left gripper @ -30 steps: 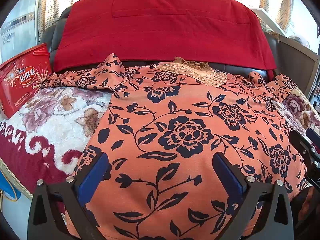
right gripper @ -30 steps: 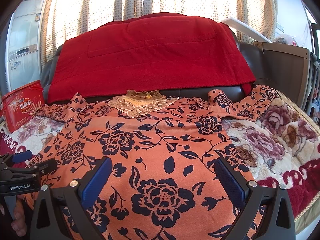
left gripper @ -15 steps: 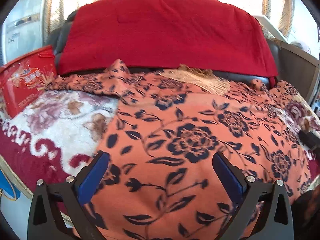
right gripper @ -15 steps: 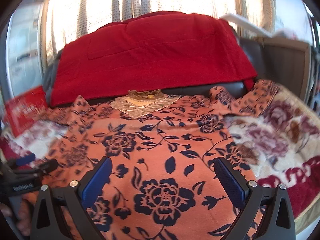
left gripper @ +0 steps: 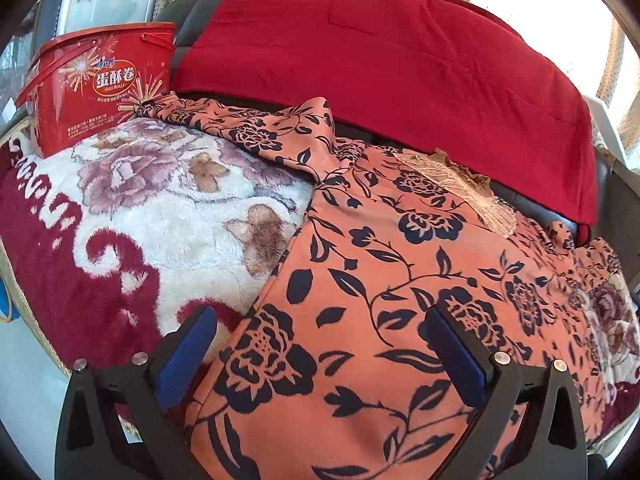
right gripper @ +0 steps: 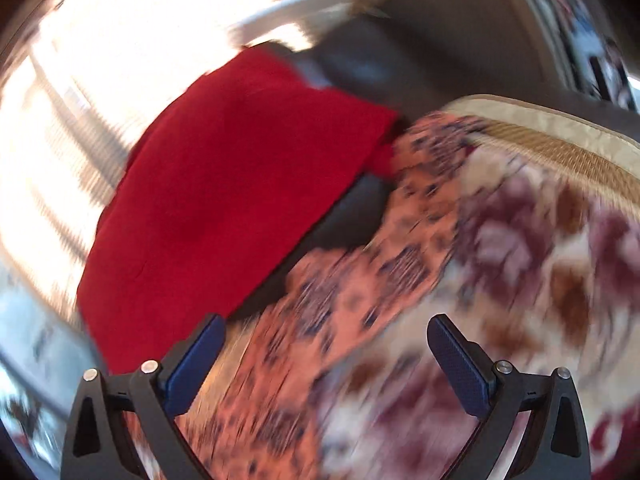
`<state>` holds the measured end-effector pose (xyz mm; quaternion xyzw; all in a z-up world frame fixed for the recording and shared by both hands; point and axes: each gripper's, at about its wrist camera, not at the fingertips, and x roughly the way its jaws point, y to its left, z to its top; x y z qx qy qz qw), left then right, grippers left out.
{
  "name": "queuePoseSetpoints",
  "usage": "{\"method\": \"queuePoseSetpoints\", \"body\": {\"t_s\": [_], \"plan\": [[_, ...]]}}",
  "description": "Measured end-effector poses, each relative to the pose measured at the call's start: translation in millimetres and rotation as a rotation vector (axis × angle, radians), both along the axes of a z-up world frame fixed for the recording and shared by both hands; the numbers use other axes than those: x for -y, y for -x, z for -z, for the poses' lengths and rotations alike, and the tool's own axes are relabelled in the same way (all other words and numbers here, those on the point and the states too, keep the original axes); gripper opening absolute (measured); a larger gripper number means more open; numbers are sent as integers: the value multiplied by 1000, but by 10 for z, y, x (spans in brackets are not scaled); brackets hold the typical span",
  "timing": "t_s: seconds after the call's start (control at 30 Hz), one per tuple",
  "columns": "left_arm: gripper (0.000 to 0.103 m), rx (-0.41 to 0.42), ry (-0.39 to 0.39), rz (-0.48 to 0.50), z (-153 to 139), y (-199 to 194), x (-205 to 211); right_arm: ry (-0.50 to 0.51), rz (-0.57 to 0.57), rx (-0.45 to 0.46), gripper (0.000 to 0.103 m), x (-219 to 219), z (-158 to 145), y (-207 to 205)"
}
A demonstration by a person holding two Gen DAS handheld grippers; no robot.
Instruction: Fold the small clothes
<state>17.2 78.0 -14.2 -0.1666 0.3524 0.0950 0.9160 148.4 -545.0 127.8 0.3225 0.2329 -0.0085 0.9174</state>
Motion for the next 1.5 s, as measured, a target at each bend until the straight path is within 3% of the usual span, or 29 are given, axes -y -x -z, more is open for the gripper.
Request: {"method": "queuePoseSetpoints", "body": {"t_s": [0.07,0.17,0.23,0.33,0.43,0.5,0.53,0.57,0.6,0.77,0.9,0.97,1.07,1.1,1.13,1.17,1.2,1.27,1.33,1.43,1.5], "plan": [[103,-8,-11,-7,23,-58,-18,-48,62,-19,89,429,-28,-352],[103,-31,6,-32,80,-139,-93,-43,132,-35,88,835,-103,-739],[103,-39,13,-39,106,-173,-134,-24,169,-22,85,1022,-187,-888],[103,-60,32,-40,153,-217,-156,31,217,-75,74,1182,-146,-1184],[103,-69,40,-21,180,-250,-128,69,222,-96,58,1286,-162,-1363],[103,-67,30,-4,176,-254,-95,120,219,-161,45,1295,-143,-1544],[103,-63,27,-1,169,-258,-92,148,226,-204,25,1285,-125,-1615],[103,-56,28,1,159,-248,-93,169,235,-240,13,1305,-130,-1680],[103,-49,32,2,151,-240,-99,191,239,-251,9,1287,-168,-1712],[103,-26,83,-2,102,-184,-174,340,79,-97,6,496,-706,-1692],[103,10,100,-10,42,-110,-240,365,-171,82,6,-703,-1236,-1455],[103,20,109,-13,21,-79,-277,356,-291,129,6,-1316,-1305,-1290],[103,30,122,-16,2,-32,-325,318,-429,156,10,-2148,-1064,-1064],[103,33,125,-12,-4,-17,-337,305,-463,139,17,-2393,-879,-1056],[103,35,123,-10,-12,-6,-344,285,-501,106,52,-2559,-694,-1092],[103,38,119,-11,-20,9,-352,276,-536,45,97,-2703,-443,-1169],[103,40,117,-10,-26,20,-359,286,-558,-33,98,-2852,-146,-1222],[103,42,114,-7,-34,45,-374,320,-570,-103,98,-2919,282,-1246],[103,52,107,-12,-54,77,-390,282,-560,-128,98,-2844,460,-1152],[103,55,112,3,-84,74,-377,193,-524,-77,98,-2589,397,-928],[103,45,181,59,-157,26,-354,208,-523,-33,98,-2452,341,-672]]}}
